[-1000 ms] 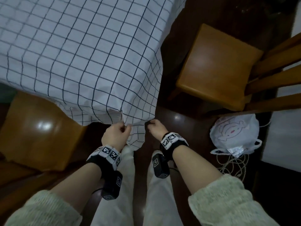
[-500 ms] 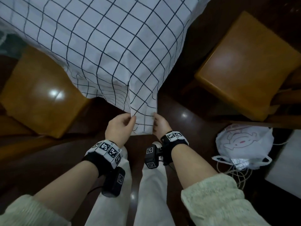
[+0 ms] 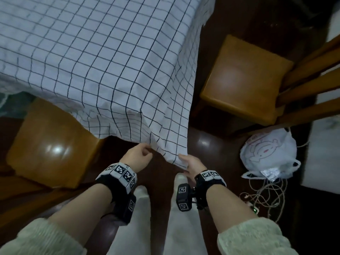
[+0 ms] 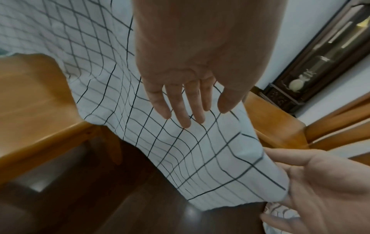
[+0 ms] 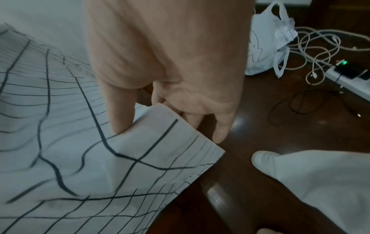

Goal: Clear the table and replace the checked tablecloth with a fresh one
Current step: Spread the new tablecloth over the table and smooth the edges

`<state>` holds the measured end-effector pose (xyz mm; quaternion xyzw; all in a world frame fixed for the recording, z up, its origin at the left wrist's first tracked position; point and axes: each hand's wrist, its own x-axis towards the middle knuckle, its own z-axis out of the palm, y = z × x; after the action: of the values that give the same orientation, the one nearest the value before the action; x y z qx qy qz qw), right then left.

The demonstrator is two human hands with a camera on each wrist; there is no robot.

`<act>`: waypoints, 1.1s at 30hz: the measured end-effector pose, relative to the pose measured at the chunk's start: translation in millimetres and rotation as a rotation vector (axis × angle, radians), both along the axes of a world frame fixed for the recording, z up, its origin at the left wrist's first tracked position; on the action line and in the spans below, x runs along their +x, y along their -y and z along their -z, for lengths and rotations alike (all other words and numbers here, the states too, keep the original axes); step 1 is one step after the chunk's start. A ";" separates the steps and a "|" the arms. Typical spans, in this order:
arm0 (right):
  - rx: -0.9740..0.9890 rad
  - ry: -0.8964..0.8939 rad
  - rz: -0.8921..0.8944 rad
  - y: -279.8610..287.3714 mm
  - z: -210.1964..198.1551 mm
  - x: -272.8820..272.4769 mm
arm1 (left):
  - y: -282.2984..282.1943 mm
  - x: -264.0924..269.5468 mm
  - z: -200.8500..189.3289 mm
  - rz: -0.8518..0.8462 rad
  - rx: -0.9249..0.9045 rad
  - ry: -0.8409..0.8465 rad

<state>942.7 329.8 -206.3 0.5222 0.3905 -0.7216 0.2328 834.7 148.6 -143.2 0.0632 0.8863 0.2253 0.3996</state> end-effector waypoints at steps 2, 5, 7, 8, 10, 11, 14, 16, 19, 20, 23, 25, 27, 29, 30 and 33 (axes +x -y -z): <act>0.088 0.003 0.070 -1.5 -10.3 11.3 | 6.7 -7.0 -6.6 0.065 -0.019 -0.034; 0.190 -0.002 0.218 -6.6 -15.9 29.4 | 13.8 -16.6 -18.7 0.131 -0.011 -0.120; 0.233 -0.019 0.310 -4.2 -24.8 35.2 | 17.6 -22.0 -29.2 0.186 -0.005 -0.179; 0.249 -0.024 0.346 -1.9 -31.6 36.8 | 19.3 -25.0 -34.6 0.219 0.008 -0.222; 0.295 -0.030 0.392 1.2 -39.3 38.8 | 20.5 -33.4 -46.6 0.315 0.054 -0.377; 0.319 -0.037 0.401 2.3 -42.6 39.0 | 20.0 -38.2 -52.9 0.370 0.073 -0.484; 0.392 -0.036 0.418 2.8 -40.9 38.5 | 13.2 -52.9 -71.6 0.498 0.107 -0.758; 0.435 -0.026 0.423 -0.2 -25.8 39.4 | 6.1 -63.5 -78.8 0.585 0.096 -0.792; 0.447 -0.027 0.376 -1.6 -16.1 34.0 | -4.6 -82.1 -79.0 0.867 -0.076 -0.775; 0.441 -0.020 0.335 0.0 -23.8 29.9 | -8.2 -88.4 -77.6 0.972 -0.153 -0.786; 0.416 0.062 0.251 -1.6 -28.4 24.0 | -18.9 -102.3 -74.3 1.178 -0.327 -0.819; 0.426 0.085 0.205 -4.4 -23.4 21.5 | -23.6 -108.1 -71.5 1.213 -0.377 -0.826; 0.404 0.099 0.184 -6.3 -19.3 19.1 | -26.5 -110.6 -70.9 1.214 -0.390 -0.818; 0.383 0.134 0.107 -7.4 -18.5 17.0 | -28.8 -112.2 -70.9 1.214 -0.386 -0.810; 0.393 0.154 0.073 -9.2 -22.2 16.4 | -30.6 -113.0 -71.6 1.216 -0.376 -0.811; 0.401 0.145 0.068 -15.0 -18.2 13.8 | -35.9 -115.4 -74.0 1.226 -0.330 -0.817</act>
<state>956.5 344.8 -188.1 0.6214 0.4905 -0.5975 0.1271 719.3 184.5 -69.2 0.5627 0.7924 -0.2145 0.0971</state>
